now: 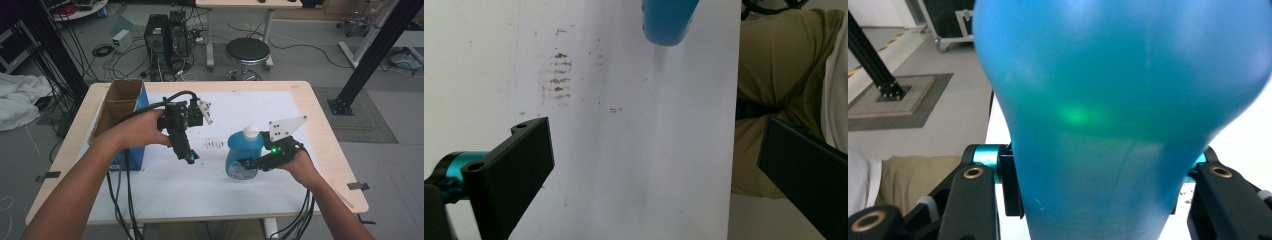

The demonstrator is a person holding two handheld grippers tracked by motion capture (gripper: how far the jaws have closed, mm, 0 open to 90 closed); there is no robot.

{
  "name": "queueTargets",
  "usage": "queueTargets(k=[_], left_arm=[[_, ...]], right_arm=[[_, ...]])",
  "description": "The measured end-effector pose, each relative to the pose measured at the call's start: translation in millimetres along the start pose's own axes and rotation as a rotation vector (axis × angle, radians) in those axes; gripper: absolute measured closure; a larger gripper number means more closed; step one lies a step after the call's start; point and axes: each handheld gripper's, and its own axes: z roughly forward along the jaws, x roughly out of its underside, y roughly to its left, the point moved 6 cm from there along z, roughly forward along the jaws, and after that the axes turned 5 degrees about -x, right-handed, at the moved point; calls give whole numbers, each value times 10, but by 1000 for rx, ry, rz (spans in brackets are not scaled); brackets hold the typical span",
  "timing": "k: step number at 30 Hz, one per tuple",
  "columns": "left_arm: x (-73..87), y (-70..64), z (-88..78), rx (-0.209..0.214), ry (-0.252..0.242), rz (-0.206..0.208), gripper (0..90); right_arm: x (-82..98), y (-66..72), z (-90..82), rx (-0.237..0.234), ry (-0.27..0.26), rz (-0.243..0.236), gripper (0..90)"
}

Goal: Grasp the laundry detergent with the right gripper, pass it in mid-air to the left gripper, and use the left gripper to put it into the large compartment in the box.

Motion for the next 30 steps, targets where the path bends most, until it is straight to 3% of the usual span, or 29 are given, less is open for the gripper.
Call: queueTargets(k=[9, 20, 30], left_arm=[[-115, -25, -21, 21, 19, 19, 17], [-297, -47, -46, 39, 38, 44, 17], [-381, -29, -14, 46, 48, 53, 17]], right_arm=[[-159, -22, 173, -33, 45, -44, 452], [-191, -60, 415, -63, 81, -45, 453], [-280, -58, 552, -76, 76, -49, 453]])
